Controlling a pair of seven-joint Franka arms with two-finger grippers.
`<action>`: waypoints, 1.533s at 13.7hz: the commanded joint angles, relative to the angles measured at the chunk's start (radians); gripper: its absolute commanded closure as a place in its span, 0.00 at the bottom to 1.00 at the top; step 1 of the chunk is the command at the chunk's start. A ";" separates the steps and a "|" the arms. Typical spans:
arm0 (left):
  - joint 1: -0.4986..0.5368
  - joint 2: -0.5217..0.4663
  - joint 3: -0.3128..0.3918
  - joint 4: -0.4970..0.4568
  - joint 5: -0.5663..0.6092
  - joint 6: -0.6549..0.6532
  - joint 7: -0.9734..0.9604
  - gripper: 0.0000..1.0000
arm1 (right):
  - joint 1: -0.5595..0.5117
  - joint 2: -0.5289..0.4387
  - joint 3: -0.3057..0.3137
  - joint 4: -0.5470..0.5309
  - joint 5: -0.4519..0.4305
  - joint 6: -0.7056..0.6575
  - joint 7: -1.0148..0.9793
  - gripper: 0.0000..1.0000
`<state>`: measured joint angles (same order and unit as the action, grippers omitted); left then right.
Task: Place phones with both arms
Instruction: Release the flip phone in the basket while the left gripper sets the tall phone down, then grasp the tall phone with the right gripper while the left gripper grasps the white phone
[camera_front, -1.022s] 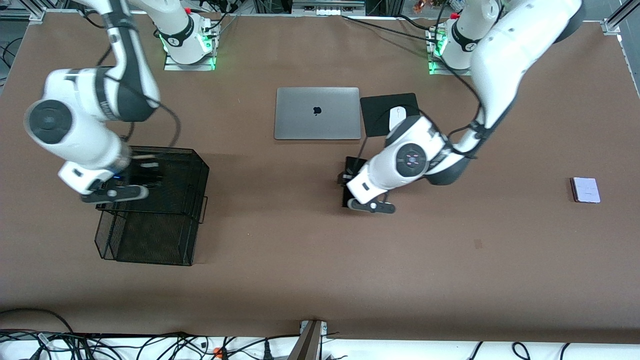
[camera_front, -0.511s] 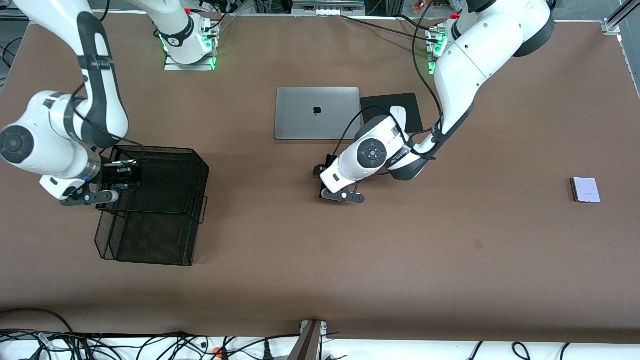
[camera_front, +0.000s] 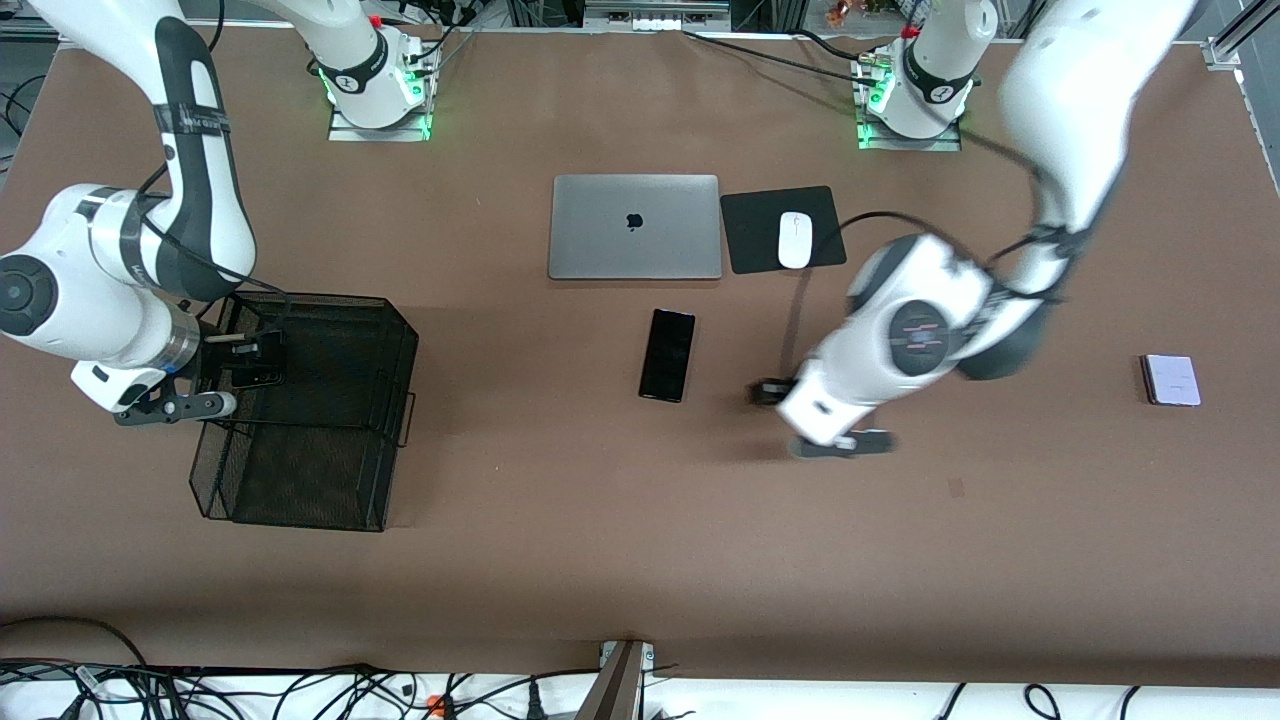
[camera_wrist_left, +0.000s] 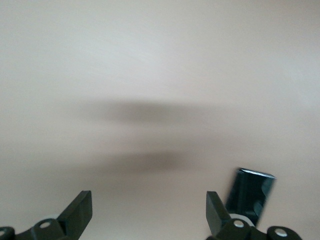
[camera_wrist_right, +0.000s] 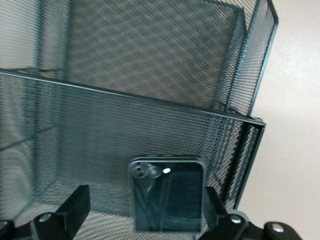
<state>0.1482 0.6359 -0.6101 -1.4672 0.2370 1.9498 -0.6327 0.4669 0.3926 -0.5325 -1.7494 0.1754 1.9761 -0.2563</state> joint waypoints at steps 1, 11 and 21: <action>0.130 -0.085 0.006 -0.033 0.004 -0.119 0.110 0.00 | 0.071 0.000 0.005 0.129 -0.007 -0.137 0.125 0.00; 0.657 -0.030 0.007 -0.073 0.277 -0.111 0.666 0.00 | 0.473 0.291 0.136 0.382 0.113 -0.030 1.099 0.00; 0.935 0.065 0.030 -0.331 0.482 0.403 0.847 0.00 | 0.558 0.561 0.266 0.472 0.104 0.342 1.316 0.00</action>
<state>1.0475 0.6806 -0.5755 -1.7651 0.6627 2.2806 0.1925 1.0125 0.9039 -0.2606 -1.3269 0.2670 2.2894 1.0439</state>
